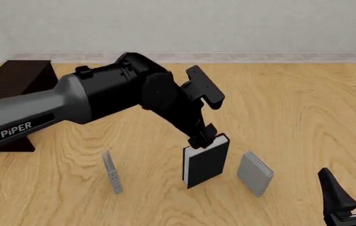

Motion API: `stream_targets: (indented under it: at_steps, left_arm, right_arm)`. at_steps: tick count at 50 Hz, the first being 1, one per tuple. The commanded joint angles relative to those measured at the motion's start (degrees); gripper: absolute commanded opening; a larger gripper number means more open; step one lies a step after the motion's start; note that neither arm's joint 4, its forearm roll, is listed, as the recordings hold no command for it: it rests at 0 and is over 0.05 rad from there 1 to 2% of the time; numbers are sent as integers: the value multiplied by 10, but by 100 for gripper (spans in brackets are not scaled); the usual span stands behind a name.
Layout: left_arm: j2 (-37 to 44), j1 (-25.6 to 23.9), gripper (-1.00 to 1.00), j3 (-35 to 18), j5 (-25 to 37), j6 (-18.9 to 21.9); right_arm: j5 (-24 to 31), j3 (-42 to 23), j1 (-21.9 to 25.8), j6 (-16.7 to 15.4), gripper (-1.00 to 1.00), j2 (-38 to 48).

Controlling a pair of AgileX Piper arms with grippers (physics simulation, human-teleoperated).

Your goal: Pick up the book in the middle and place it on the cabinet shelf.

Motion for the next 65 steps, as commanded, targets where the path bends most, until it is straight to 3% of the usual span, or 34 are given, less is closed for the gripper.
stream_targets:
  at_steps: [1,19,31,65]
  left_arm:
    - [17,-18,100,3,-4,-8]
    - [33,-7,100,22,-12,1]
    - [58,1,100,-3,-6,0]
    - [90,-2,100,55,-62,-28]
  right_arm:
    - [1,0,2,-2,100,0]
    - [-3,0,4,-2,100,5]
    - [-3,1,2,-3,100,4]
    - [-3,0,4,-4,100,9]
